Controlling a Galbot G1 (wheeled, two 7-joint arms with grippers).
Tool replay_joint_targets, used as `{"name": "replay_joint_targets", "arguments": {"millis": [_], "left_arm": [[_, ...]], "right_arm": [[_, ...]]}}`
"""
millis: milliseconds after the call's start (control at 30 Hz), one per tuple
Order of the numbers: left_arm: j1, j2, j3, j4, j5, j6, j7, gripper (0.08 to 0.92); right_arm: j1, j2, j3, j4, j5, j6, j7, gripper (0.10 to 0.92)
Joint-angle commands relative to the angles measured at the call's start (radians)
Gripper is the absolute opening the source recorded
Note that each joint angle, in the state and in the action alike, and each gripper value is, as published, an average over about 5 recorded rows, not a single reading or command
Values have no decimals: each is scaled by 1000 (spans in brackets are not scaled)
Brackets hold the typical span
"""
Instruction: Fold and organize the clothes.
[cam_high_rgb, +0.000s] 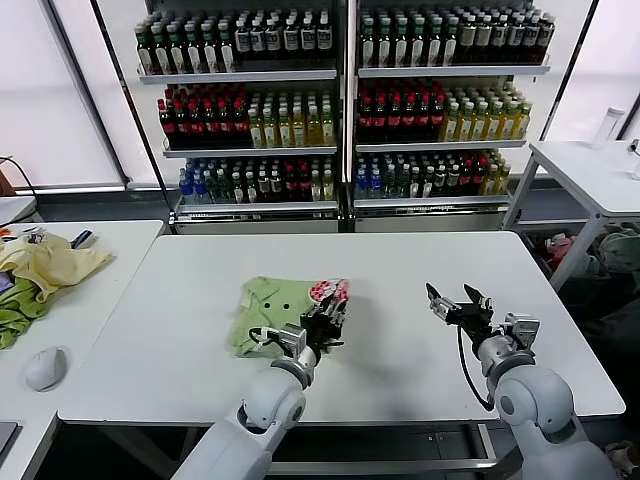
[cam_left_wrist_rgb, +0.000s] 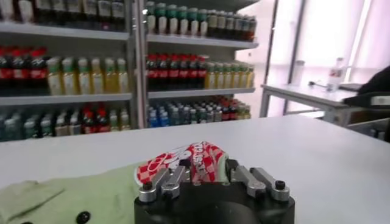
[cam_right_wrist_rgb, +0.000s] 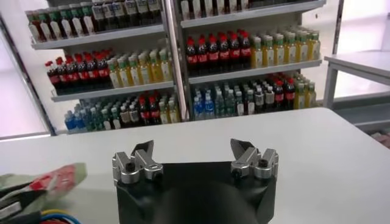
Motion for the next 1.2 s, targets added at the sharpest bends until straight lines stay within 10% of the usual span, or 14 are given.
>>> {"name": "replay_joint_targets", "arguments": {"millis": [33, 500, 1033, 1200], "left_arm": [[76, 31, -20, -152, -75, -38, 57, 454], [300, 96, -208, -331, -150, -70, 21, 812], [375, 149, -356, -331, -137, -116, -18, 823], [382, 148, -354, -335, -134, -117, -19, 823]], "right_arm": [[75, 16, -139, -26, -18, 6, 11, 823], [193, 130, -345, -181, -100, 23, 48, 823], [250, 265, -396, -393, -78, 20, 214, 811], [253, 273, -391, -398, -58, 13, 248, 690]]}}
